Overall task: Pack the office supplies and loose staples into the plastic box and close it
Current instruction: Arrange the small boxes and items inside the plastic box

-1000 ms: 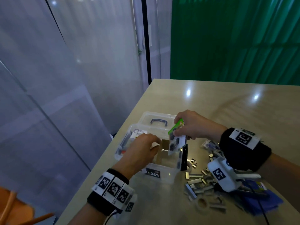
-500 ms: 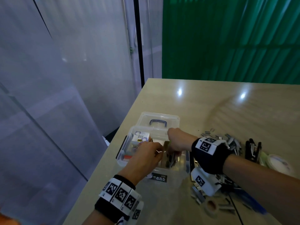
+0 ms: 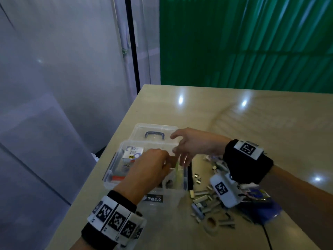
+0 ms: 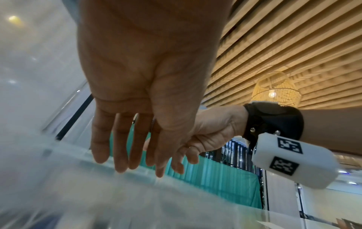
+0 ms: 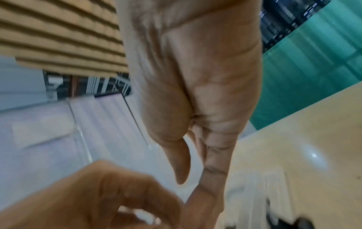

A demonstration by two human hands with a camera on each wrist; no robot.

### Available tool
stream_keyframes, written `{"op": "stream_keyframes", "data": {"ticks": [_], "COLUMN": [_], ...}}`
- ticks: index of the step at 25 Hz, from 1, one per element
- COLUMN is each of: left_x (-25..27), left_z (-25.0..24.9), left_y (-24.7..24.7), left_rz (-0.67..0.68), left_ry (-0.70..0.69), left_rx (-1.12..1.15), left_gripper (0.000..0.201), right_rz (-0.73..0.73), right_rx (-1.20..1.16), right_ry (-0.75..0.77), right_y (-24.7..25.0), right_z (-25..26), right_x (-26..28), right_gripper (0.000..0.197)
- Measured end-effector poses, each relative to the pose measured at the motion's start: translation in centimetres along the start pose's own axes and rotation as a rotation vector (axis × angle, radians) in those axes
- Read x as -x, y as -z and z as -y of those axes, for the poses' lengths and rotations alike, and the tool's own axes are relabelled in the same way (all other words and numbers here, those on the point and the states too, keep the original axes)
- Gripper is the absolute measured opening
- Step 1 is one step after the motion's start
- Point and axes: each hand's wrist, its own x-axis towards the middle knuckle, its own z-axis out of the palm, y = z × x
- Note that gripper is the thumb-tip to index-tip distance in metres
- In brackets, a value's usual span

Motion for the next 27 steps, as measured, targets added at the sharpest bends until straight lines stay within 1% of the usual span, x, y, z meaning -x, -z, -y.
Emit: {"op": "stream_keyframes", "data": {"ticks": [2, 4, 6, 9, 11, 13, 15, 17, 19, 21, 24, 27], "left_x": [-0.7, -1.5, -2.9, -5.9, -7.9, -9.7, -11.7, -13.5, -15.0, -16.0, -17.0, -17.5], "left_z": [-2.4, -5.2, -7.9, -11.0, -12.5, -13.4, -14.1, -14.2, -13.7, -12.5, -10.5, -8.9], "left_y": [0.3, 0.1, -0.7, -2.3, -3.5, -4.5, -5.7, -7.1, -8.4, -9.3, -10.0, -10.7], "left_rz": [-0.063, -0.076, -0.052, -0.011, 0.088, 0.244, 0.344, 0.376, 0.400, 0.406, 0.429, 0.509], "left_ry": [-0.060, -0.107, -0.147, -0.160, -0.133, -0.092, -0.082, -0.051, -0.022, 0.001, 0.033, 0.057], "left_rx": [-0.033, -0.008, -0.004, -0.019, -0.079, -0.169, -0.238, -0.269, -0.299, -0.316, -0.313, -0.363], "left_gripper": [0.022, 0.022, 0.025, 0.025, 0.028, 0.035, 0.034, 0.026, 0.023, 0.021, 0.037, 0.054], "right_rz": [-0.030, -0.087, -0.148, -0.191, -0.192, -0.178, -0.168, -0.163, -0.160, -0.168, -0.216, -0.232], "right_rx": [-0.060, -0.090, -0.082, -0.016, 0.010, 0.029, 0.062, 0.145, 0.269, 0.342, 0.459, 0.569], "right_ry": [0.083, 0.107, 0.075, 0.034, 0.000, -0.035, -0.058, -0.073, -0.080, -0.078, -0.048, -0.014], "right_y": [3.4, 6.3, 8.3, 10.3, 11.3, 12.0, 12.5, 12.6, 12.3, 11.6, 10.2, 8.8], "right_z": [-1.5, -3.6, -6.0, -9.4, -11.4, -13.1, -14.5, -15.7, -16.6, -17.4, -18.5, -20.1], "right_x": [3.6, 6.7, 8.5, 9.2, 9.4, 9.0, 8.0, 6.4, 4.5, 2.6, 0.0, -2.2], "right_gripper": [0.036, 0.027, 0.024, 0.018, 0.016, 0.016, 0.015, 0.014, 0.013, 0.010, 0.012, 0.017]}}
